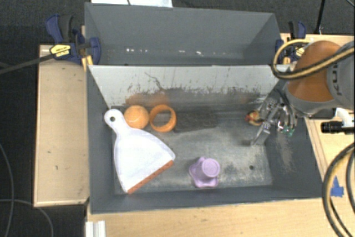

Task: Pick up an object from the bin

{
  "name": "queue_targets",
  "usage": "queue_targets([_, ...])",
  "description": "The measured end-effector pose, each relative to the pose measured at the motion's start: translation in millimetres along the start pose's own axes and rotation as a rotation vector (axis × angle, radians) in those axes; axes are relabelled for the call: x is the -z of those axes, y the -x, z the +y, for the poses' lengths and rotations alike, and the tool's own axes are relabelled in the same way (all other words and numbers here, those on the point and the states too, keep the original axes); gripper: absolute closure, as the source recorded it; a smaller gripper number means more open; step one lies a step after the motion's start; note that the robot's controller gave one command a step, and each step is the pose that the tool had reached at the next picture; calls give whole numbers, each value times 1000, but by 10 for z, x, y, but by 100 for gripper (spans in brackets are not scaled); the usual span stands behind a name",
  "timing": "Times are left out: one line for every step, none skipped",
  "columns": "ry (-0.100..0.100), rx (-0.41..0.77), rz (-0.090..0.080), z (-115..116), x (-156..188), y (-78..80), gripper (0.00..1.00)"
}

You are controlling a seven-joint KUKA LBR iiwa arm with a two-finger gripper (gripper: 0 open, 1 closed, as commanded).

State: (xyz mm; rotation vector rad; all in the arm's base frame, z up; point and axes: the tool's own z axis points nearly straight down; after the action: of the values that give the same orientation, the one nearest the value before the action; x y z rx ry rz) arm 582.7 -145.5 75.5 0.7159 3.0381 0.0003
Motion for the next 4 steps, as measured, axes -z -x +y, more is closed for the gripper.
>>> queue_targets([1, -59, 2, 67, -7, 54, 0])
queue_targets([-1, -138, 11, 27, -30, 55, 100])
queue_targets([-1, -149, 10, 24, -30, 58, 100])
queue_targets([-2, -155, 13, 21, -5, 52, 100])
